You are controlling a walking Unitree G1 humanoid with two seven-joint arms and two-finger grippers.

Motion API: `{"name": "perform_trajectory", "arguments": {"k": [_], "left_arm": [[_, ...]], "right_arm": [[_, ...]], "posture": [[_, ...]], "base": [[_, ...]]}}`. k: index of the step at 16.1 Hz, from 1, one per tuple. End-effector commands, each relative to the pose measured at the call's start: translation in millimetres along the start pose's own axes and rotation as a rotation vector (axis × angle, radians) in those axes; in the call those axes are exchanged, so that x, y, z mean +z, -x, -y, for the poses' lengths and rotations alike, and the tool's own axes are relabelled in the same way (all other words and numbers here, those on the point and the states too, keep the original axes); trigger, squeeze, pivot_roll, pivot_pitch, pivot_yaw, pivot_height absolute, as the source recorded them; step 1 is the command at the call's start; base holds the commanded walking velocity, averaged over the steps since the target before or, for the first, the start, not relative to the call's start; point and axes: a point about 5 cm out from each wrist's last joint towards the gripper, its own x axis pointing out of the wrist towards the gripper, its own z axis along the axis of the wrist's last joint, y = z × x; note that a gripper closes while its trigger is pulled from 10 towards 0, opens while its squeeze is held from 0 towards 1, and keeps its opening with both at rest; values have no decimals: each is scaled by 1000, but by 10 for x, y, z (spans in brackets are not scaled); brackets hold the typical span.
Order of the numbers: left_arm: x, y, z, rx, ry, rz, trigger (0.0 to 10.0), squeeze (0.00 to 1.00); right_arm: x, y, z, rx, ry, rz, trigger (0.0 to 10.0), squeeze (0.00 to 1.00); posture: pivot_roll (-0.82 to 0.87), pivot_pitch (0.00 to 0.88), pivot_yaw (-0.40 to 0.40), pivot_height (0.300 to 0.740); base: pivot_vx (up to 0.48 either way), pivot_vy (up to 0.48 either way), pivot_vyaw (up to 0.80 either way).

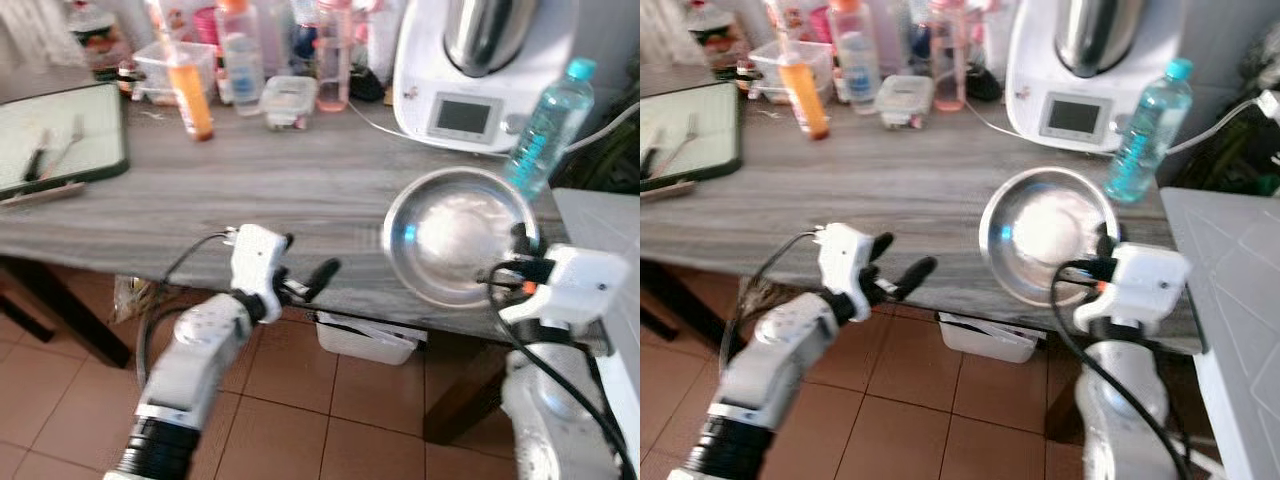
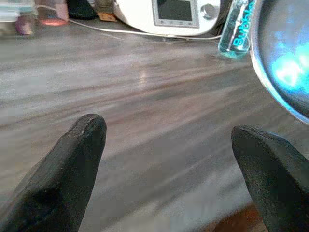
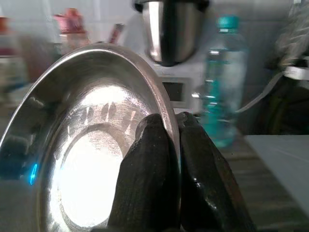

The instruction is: Setting the table

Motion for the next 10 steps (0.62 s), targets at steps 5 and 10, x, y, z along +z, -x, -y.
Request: {"name": "perform_trajectory", "arguments": {"k": [5,10], "left_arm": [[5,103,-42,-276,-86,-110,10000,0],[-10,171,-39,-366,-114,-164,10000,0]], "right_arm": [[-50,-164,-84,12,-24,11,10000,0],[-272,-390,-201,1,-160,-81,10000,0]], "posture": [[118,124,13,740],[140,163,28,740]], "base": [[0,0,0],[0,0,0]]}}
